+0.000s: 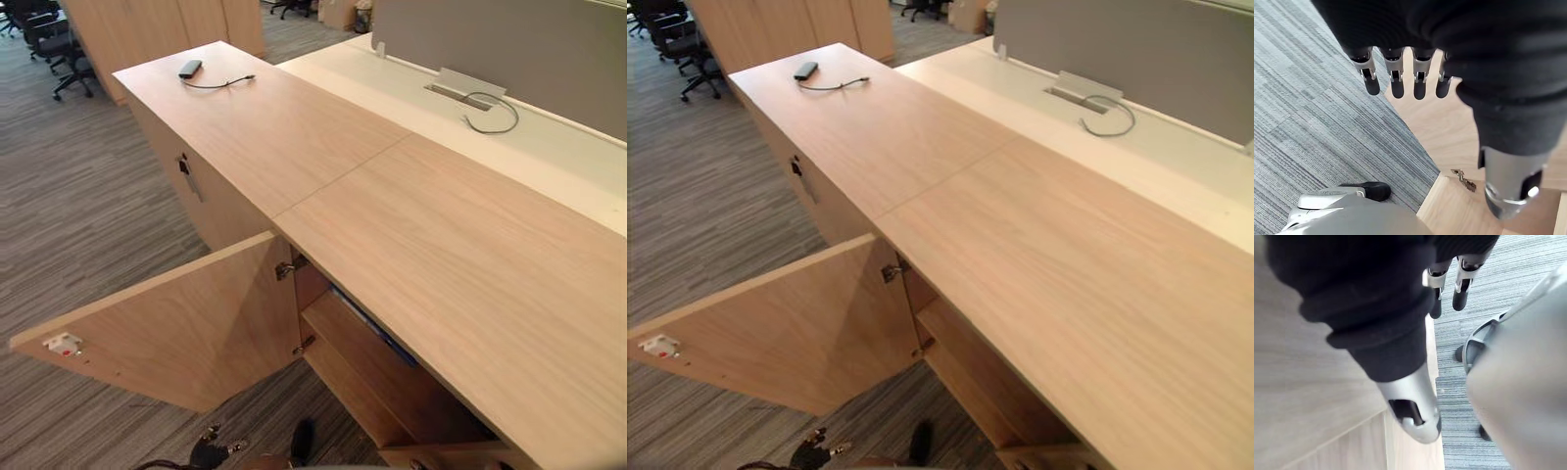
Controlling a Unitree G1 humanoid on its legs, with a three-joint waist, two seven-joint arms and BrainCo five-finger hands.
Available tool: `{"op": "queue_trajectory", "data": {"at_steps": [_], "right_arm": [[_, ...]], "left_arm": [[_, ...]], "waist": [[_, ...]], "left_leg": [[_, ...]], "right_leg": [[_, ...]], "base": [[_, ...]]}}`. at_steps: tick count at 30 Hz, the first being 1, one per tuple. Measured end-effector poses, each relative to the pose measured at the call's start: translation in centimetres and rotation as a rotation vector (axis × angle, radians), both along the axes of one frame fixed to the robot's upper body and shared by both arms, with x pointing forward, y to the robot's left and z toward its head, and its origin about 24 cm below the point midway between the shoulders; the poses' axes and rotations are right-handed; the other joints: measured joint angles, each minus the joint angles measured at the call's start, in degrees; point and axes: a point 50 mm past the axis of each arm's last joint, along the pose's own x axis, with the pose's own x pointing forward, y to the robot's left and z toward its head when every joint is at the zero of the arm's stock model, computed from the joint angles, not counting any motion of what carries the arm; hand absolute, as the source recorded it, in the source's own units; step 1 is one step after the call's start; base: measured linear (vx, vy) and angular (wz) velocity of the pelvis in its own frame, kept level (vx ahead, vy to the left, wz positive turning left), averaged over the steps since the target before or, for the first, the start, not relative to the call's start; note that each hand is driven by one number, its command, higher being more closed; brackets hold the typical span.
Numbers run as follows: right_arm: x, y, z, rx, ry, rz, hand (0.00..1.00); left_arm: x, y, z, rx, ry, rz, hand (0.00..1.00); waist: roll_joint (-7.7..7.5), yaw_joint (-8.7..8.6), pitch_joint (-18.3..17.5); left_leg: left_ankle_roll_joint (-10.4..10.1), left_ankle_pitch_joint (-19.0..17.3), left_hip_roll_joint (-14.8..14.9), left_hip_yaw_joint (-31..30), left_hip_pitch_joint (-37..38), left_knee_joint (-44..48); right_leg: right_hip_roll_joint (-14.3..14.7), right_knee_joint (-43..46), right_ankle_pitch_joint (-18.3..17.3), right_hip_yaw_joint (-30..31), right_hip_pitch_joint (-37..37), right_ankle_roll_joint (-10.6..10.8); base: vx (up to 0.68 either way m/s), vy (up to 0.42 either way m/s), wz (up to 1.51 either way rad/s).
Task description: Walk over to the cabinet, pick up the folder, carry it to the office cabinet, place the folder inside the office cabinet, then close the office cabinet door
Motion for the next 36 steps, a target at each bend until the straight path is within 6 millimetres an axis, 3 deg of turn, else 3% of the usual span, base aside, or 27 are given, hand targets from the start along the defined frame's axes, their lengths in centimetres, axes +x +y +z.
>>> {"op": "queue_trajectory", "data": {"at_steps": [6,12,13,14,15,16,19,20,21,22,23,24,25,26,27,28,29,30,31,32,33,36], "right_arm": [[-0.3,0.2,-0.1,-0.005,0.02,-0.028,0.0],[0.2,0.2,0.0,-0.016,-0.002,-0.013,0.0],[0.7,0.2,0.1,-0.022,-0.017,-0.012,0.0],[0.8,0.4,0.1,-0.022,-0.023,-0.012,0.0],[0.9,0.6,0.1,-0.025,-0.033,-0.005,0.0],[0.9,0.3,0.2,-0.034,-0.033,-0.002,0.0],[1.9,0.0,0.4,-0.038,-0.058,-0.009,0.0],[2.3,-0.1,0.4,-0.038,-0.066,-0.012,0.0],[2.6,0.0,0.4,-0.033,-0.073,-0.02,0.0],[3.0,-0.5,0.6,-0.043,-0.089,-0.015,0.0],[3.1,-0.7,0.6,-0.049,-0.095,-0.026,0.0],[3.2,-1.4,0.8,-0.06,-0.102,-0.057,0.0],[3.2,-2.2,0.9,-0.076,-0.106,-0.074,0.0],[3.1,-2.8,1.1,-0.09,-0.107,-0.086,0.0],[3.0,-4.3,1.4,-0.12,-0.109,-0.113,0.0],[3.2,-4.8,1.6,-0.126,-0.113,-0.119,0.0],[3.6,-5.5,1.8,-0.129,-0.118,-0.115,0.0],[3.9,-5.8,2.0,-0.133,-0.124,-0.112,0.0],[3.8,-7.3,2.5,-0.158,-0.141,-0.129,0.0],[3.7,-7.9,2.6,-0.166,-0.145,-0.14,0.0],[5.0,-8.5,3.2,-0.176,-0.183,-0.135,0.0],[6.0,-9.5,3.8,-0.19,-0.221,-0.122,0.0]], "left_arm": [[-0.2,0.3,0.0,0.012,-0.002,0.031,0.0],[0.4,0.4,0.3,0.027,-0.033,0.06,0.0],[0.6,0.6,0.4,0.033,-0.038,0.063,0.0],[0.7,0.8,0.5,0.039,-0.046,0.068,0.0],[1.2,1.0,0.8,0.049,-0.066,0.065,0.0],[0.7,0.9,0.7,0.044,-0.06,0.076,0.0],[0.5,0.9,0.6,0.041,-0.056,0.086,0.0],[0.5,0.9,0.7,0.044,-0.057,0.081,0.0],[0.6,1.5,0.8,0.06,-0.055,0.069,0.0],[-0.4,1.3,0.5,0.048,-0.029,0.103,0.0],[-1.1,1.3,0.4,0.044,-0.017,0.127,0.0],[-1.5,1.3,0.2,0.043,-0.003,0.136,0.0],[-1.5,1.2,0.2,0.039,-0.008,0.134,0.0],[-1.5,1.2,0.2,0.04,-0.009,0.131,0.0],[-1.4,0.8,0.1,0.026,-0.009,0.131,0.0],[-1.4,0.8,0.1,0.025,-0.007,0.129,0.0],[-1.3,0.8,0.1,0.025,-0.009,0.126,0.0],[-1.3,0.8,0.1,0.021,-0.006,0.127,0.0],[-1.1,0.3,0.0,-0.01,-0.006,0.115,0.0],[-1.0,0.1,0.0,-0.02,-0.008,0.104,0.0],[-1.0,0.2,0.1,-0.038,-0.012,0.094,0.0],[-1.5,0.2,-0.2,-0.076,0.008,0.118,0.0]], "waist": [[-0.23,-0.03,0.4],[-0.47,-0.09,3.2],[-0.7,-0.42,3.5],[-1.38,-0.59,3.7],[-2.06,-0.76,4.5],[-1.35,-0.65,4.6],[-0.11,-0.21,5.1],[-0.45,-0.29,5.1],[-2.31,-0.72,4.9],[-1.42,-0.47,4.9],[-1.1,-0.51,4.8],[-0.59,-1.19,4.7],[-0.3,-1.62,4.6],[0.07,-1.65,4.4],[0.42,-1.21,4.2],[0.79,-1.5,4.4],[1.27,-1.76,4.5],[1.32,-1.77,4.6],[2.95,-3.01,4.1],[3.18,-3.04,3.8],[3.25,-2.04,3.8],[4.71,-2.37,2.9]], "left_leg": [[0.1,0.6,-0.8,-1.1,0.1,0.0],[-0.7,0.5,-0.8,-0.5,-0.1,0.3],[0.7,-2.8,0.4,6.7,-1.9,1.8],[0.7,-5.1,1.2,12.1,-3.1,3.8],[1.2,-9.0,4.1,23.1,-6.8,13.9],[1.0,-11.9,8.3,29.0,-7.8,21.4],[1.4,-12.7,7.5,27.2,-7.7,21.8],[0.7,-11.4,6.3,26.1,-7.7,19.8],[-0.5,-13.4,4.6,24.3,-8.1,21.9],[-0.3,-19.9,8.6,24.9,-9.3,33.8],[-2.0,-21.7,11.1,24.8,-8.4,36.7],[-3.9,-23.1,16.6,24.3,-6.9,38.6],[-5.1,-21.4,21.4,22.8,-6.0,35.7],[-4.5,-18.1,23.0,22.1,-5.1,31.4],[-8.0,-16.6,20.2,18.2,-2.8,25.2],[-7.9,-16.7,19.0,18.4,-2.8,24.1],[-7.9,-16.7,17.9,17.8,-3.4,23.0],[-7.9,-16.7,16.8,17.5,-3.7,22.8],[-8.0,-16.9,14.9,16.0,-3.5,20.7],[-8.0,-16.9,14.2,16.3,-3.2,19.1],[-7.3,-15.1,12.2,18.5,-2.4,15.9],[-6.1,-13.0,10.2,19.8,-2.1,12.3]], "right_leg": [[0.0,-0.8,0.1,-1.0,1.3,0.1],[-0.4,0.6,0.2,-2.5,1.8,0.0],[-0.9,0.4,0.7,-4.6,1.6,-0.4],[-1.5,0.0,1.0,-5.5,1.4,-0.5],[-2.9,1.4,1.1,-7.3,1.2,-0.4],[-3.2,3.0,1.0,-7.7,1.3,-0.3],[-2.4,4.4,0.0,-5.0,0.3,-0.7],[-2.1,3.0,0.3,-3.9,-0.4,-1.2],[-4.3,0.9,2.4,-3.9,-0.9,0.0],[-4.6,1.4,3.7,-3.7,-0.9,0.2],[-4.9,1.8,4.0,-3.7,-1.0,0.3],[-6.2,3.7,4.0,-3.8,-1.7,0.3],[-8.3,6.4,4.0,-3.9,-3.3,0.3],[-9.4,7.9,4.0,-4.1,-4.3,0.3],[-12.7,11.5,4.3,-4.0,-7.0,0.3],[-14.0,12.7,3.5,-4.0,-8.6,1.4],[-12.6,12.2,1.5,-2.9,-10.5,4.4],[-11.0,10.5,2.5,-2.7,-11.3,3.0],[-11.3,9.0,6.5,-1.1,-10.8,1.0],[-12.1,9.3,7.4,-1.2,-11.5,1.2],[-14.4,9.8,8.7,-1.0,-13.5,0.9],[-15.5,7.8,12.2,-0.6,-15.0,1.0]], "base": [[0.03,-0.011,0.12],[-0.01,0.004,0.11],[-0.07,0.05,0.5],[-0.08,0.058,0.69],[0.02,0.054,0.61],[0.08,0.067,0.47],[0.03,0.098,0.27],[-0.06,0.098,0.56],[-0.01,0.109,0.19],[0.06,0.123,0.03],[0.19,0.207,-0.16],[0.19,0.318,0.18],[0.15,0.393,0.31],[0.07,0.47,0.24],[0.03,0.409,0.15],[-0.05,0.362,0.23],[-0.12,0.143,0.29],[-0.19,0.041,0.68],[-0.17,0.173,0.56],[-0.13,0.275,0.27],[-0.05,0.313,-0.24],[-0.01,0.135,-0.25]]}}
